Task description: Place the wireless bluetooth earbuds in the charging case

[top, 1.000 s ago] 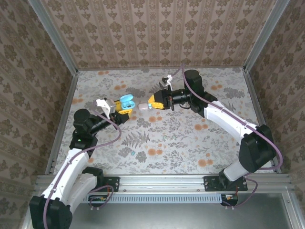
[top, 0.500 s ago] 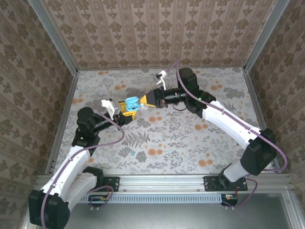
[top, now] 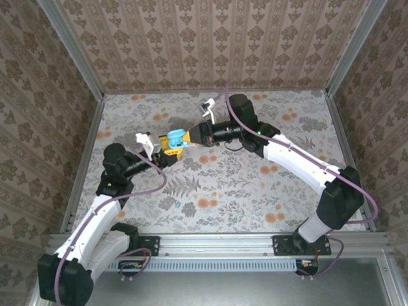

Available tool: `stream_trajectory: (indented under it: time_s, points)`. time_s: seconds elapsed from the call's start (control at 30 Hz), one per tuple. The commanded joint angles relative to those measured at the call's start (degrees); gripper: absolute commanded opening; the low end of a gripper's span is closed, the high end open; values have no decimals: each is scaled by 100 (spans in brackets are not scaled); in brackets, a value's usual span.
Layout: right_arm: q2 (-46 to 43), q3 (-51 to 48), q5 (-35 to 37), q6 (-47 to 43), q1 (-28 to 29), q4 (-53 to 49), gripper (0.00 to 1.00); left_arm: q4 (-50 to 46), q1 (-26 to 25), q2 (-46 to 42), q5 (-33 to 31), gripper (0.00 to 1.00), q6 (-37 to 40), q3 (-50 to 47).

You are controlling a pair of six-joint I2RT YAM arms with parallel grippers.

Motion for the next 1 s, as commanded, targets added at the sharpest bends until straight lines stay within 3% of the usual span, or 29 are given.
stream_trajectory:
  time_s: [0.0,0.27,0.97]
  points:
    - [38,201,170,-104,27,46,19,181,-48,-80,57,36,-23,192]
    - [103,224,94,173,27,383,18,122,-46,-62,56,36,16,208]
    - [231,352,377,-81,61,36,18,219,-50,-62,49,36,-68,235]
